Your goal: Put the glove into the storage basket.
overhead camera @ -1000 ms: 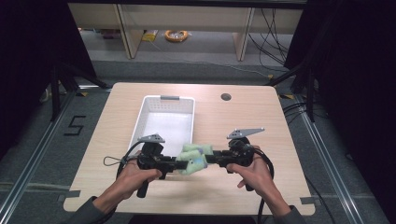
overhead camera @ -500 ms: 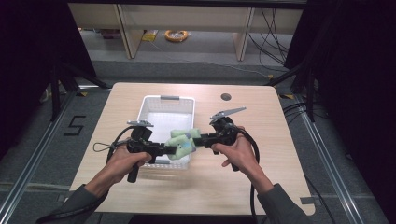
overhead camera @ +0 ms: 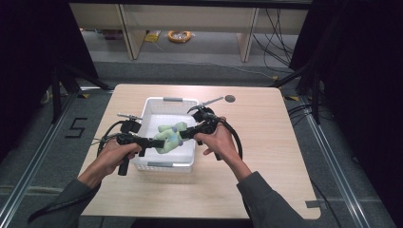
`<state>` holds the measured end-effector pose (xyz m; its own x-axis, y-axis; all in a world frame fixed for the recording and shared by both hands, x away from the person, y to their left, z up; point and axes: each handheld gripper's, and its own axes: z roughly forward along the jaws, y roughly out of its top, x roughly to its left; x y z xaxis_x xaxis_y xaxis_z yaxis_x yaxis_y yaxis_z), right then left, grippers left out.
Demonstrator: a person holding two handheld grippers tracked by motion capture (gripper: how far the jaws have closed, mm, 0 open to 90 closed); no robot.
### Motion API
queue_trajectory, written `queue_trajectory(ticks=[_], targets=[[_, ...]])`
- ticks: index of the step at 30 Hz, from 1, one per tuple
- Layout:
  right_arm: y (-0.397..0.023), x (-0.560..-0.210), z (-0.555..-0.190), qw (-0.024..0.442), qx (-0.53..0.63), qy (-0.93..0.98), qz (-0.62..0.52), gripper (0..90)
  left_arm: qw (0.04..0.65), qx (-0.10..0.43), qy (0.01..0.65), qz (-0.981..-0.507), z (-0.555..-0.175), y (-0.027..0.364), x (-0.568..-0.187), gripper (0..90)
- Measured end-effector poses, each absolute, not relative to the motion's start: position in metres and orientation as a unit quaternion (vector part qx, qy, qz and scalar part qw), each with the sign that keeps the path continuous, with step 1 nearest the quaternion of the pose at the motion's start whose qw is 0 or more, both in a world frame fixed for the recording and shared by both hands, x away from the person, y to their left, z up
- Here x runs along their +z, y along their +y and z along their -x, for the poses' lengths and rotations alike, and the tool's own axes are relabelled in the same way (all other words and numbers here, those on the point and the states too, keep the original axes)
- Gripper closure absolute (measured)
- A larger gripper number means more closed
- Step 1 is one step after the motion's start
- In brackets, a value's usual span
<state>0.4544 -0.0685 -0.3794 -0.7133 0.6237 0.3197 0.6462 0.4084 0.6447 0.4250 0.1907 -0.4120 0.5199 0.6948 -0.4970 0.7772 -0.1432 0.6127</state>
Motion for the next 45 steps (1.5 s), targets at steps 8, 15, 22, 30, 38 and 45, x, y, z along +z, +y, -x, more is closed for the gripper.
queue_trajectory(ticks=[8, 15, 22, 30, 38, 45], targets=[[-0.052, -0.399, -0.471, 0.021, -0.364, -0.843, 0.396, 72.6, 0.418, -0.048, 0.508, -0.752, -0.434, 0.197, -0.429, 71.1], [-0.044, -0.416, -0.479, 0.033, -0.344, -0.847, 0.403, 72.7, 0.398, -0.053, 0.522, -0.752, -0.437, 0.199, -0.444, 70.7], [-0.038, -0.428, -0.483, 0.041, -0.327, -0.853, 0.405, 72.6, 0.383, -0.052, 0.534, -0.753, -0.437, 0.199, -0.454, 69.4], [-0.033, -0.44, -0.49, 0.036, -0.308, -0.864, 0.396, 72.6, 0.375, -0.039, 0.544, -0.749, -0.439, 0.201, -0.458, 58.4], [-0.03, -0.446, -0.493, 0.028, -0.284, -0.871, 0.4, 72.6, 0.374, 0.008, 0.531, -0.76, -0.437, 0.201, -0.444, 53.0], [-0.027, -0.446, -0.496, 0.019, -0.27, -0.877, 0.398, 72.5, 0.398, 0.033, 0.524, -0.752, -0.429, 0.198, -0.429, 49.8]])
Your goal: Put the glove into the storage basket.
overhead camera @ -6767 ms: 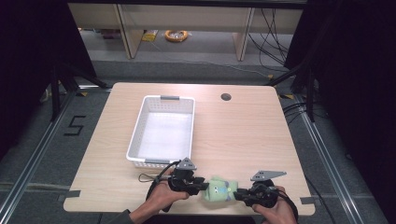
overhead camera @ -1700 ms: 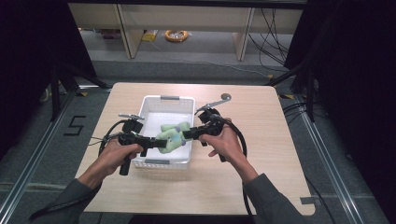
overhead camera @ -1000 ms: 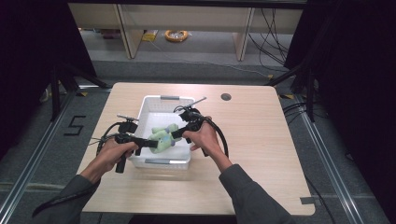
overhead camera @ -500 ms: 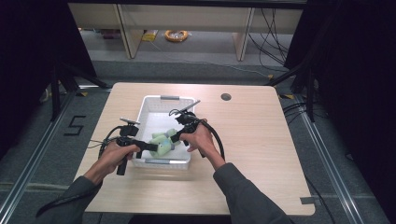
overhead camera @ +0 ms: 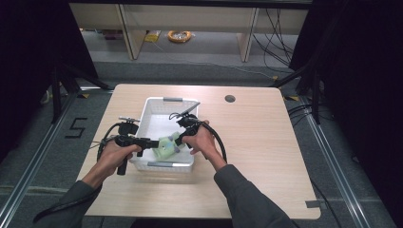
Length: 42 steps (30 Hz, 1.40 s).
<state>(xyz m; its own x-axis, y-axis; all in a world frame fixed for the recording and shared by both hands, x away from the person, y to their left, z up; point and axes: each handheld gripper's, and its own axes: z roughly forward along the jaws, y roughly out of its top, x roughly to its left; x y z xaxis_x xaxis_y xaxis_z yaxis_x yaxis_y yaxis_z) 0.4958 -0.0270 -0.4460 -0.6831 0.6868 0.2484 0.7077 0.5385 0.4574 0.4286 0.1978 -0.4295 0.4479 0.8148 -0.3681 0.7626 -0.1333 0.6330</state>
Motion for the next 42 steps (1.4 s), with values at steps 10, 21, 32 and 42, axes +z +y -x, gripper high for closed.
queue_trajectory(ticks=[10, 21, 32, 42], targets=[[-0.025, -0.449, -0.501, 0.012, -0.256, -0.88, 0.4, 68.2, 0.424, 0.045, 0.477, -0.768, -0.389, 0.183, -0.418, 44.4], [-0.028, -0.442, -0.504, -0.01, -0.267, -0.877, 0.4, 53.8, 0.457, 0.043, 0.44, -0.772, -0.347, 0.162, -0.412, 38.8], [-0.041, -0.418, -0.502, -0.019, -0.301, -0.861, 0.41, 51.0, 0.485, 0.039, 0.422, -0.765, -0.316, 0.159, -0.415, 37.5], [-0.057, -0.404, -0.488, -0.019, -0.322, -0.862, 0.391, 48.2, 0.49, 0.037, 0.403, -0.772, -0.291, 0.156, -0.437, 36.2]])
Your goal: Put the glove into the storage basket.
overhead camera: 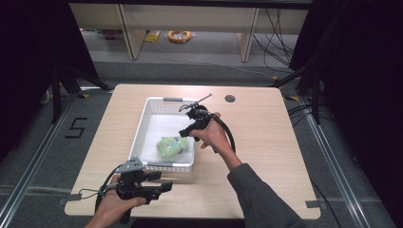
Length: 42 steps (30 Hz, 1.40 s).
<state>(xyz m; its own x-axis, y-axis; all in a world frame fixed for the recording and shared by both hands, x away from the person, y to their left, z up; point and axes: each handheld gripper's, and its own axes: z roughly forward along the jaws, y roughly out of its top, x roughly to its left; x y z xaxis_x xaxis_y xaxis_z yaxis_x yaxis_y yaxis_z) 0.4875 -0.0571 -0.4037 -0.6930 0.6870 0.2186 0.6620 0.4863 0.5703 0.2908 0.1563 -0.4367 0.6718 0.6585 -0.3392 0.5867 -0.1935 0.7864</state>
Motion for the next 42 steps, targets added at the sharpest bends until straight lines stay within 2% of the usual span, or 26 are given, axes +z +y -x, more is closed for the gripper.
queue_trajectory(ticks=[3, 9, 16, 21, 29, 33, 41, 42], targets=[[-0.064, -0.4, -0.48, 0.013, 0.327, 0.861, -0.39, 47.5, 0.493, 0.027, 0.403, -0.77, -0.288, 0.153, -0.441, 36.1], [-0.081, -0.396, -0.462, 0.018, 0.349, 0.862, -0.366, 43.7, 0.495, 0.038, 0.402, -0.77, -0.286, 0.148, -0.449, 33.7], [-0.103, -0.392, -0.433, 0.028, 0.374, 0.856, -0.357, 38.5, 0.498, 0.045, 0.4, -0.768, -0.285, 0.141, -0.46, 29.1], [-0.119, -0.391, -0.411, 0.043, 0.376, 0.857, -0.349, 38.2, 0.497, 0.056, 0.392, -0.772, -0.283, 0.138, -0.465, 23.4], [-0.146, -0.401, -0.385, 0.045, 0.401, 0.849, -0.341, 37.1, 0.493, 0.056, 0.39, -0.775, -0.281, 0.137, -0.473, 21.3], [-0.157, -0.408, -0.374, 0.039, 0.402, 0.843, -0.357, 37.1, 0.483, 0.073, 0.395, -0.778, -0.281, 0.138, -0.477, 21.4], [-0.183, -0.426, -0.362, 0.06, 0.422, 0.828, -0.364, 34.5, 0.477, 0.08, 0.399, -0.779, -0.279, 0.139, -0.482, 21.4], [-0.184, -0.428, -0.358, 0.05, 0.418, 0.826, -0.376, 34.3, 0.479, 0.079, 0.396, -0.779, -0.279, 0.139, -0.483, 21.4]])
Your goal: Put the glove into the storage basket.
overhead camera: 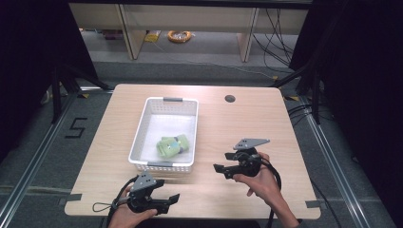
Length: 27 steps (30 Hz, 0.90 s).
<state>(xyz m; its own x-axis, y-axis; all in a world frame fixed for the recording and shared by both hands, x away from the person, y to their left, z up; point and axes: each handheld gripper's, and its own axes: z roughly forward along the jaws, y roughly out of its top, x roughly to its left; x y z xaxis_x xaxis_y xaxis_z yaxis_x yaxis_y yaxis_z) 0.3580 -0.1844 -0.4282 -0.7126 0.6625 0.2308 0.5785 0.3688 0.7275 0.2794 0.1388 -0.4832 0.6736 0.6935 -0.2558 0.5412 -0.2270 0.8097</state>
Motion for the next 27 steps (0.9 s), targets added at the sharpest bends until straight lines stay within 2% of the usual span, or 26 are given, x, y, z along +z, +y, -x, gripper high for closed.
queue_trajectory(ticks=[12, 25, 27], targets=[[-0.209, -0.459, -0.341, 0.045, 0.421, 0.821, -0.382, 32.7, 0.473, 0.077, 0.394, -0.784, -0.275, 0.137, -0.491, 21.1], [-0.224, -0.473, -0.318, 0.052, 0.413, 0.816, -0.4, 28.6, 0.456, 0.066, 0.383, -0.801, -0.27, 0.13, -0.499, 18.4], [-0.225, -0.474, -0.314, 0.038, 0.41, 0.812, -0.413, 28.3, 0.455, 0.062, 0.384, -0.801, -0.269, 0.129, -0.499, 18.5]])
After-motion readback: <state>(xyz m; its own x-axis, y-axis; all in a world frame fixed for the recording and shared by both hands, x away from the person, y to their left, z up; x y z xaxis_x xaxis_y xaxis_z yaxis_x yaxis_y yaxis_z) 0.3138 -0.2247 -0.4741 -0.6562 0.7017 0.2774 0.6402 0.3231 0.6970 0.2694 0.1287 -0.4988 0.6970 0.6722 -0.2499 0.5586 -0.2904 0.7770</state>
